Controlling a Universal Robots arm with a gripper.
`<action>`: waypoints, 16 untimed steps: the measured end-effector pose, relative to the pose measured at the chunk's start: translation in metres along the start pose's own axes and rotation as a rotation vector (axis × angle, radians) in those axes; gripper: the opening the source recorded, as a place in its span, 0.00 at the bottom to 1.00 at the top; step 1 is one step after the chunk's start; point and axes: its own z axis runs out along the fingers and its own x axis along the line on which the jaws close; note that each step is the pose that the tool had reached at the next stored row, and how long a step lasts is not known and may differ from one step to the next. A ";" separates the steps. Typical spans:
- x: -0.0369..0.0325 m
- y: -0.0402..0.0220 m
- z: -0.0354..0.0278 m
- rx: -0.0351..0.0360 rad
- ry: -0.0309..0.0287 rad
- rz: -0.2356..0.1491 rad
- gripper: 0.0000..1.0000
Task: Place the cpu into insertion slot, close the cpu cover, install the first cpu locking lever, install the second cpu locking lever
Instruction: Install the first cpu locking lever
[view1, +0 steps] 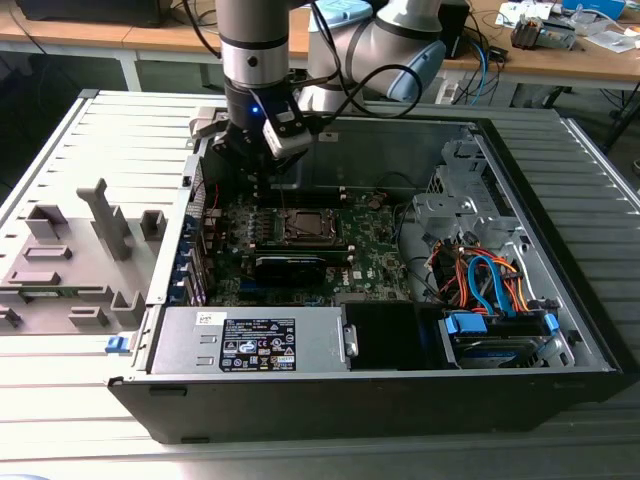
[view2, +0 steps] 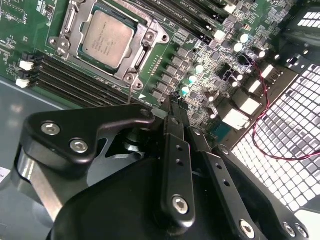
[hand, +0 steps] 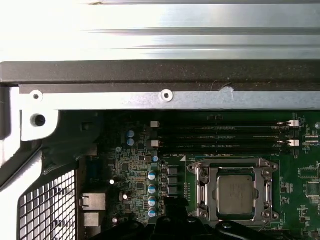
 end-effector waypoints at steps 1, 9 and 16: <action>0.0002 0.0000 0.0000 0.0000 0.0000 0.000 0.11; 0.0026 0.0000 0.0000 0.0000 0.0000 0.000 0.11; 0.0040 -0.0001 -0.0002 -0.0027 0.0002 0.000 0.11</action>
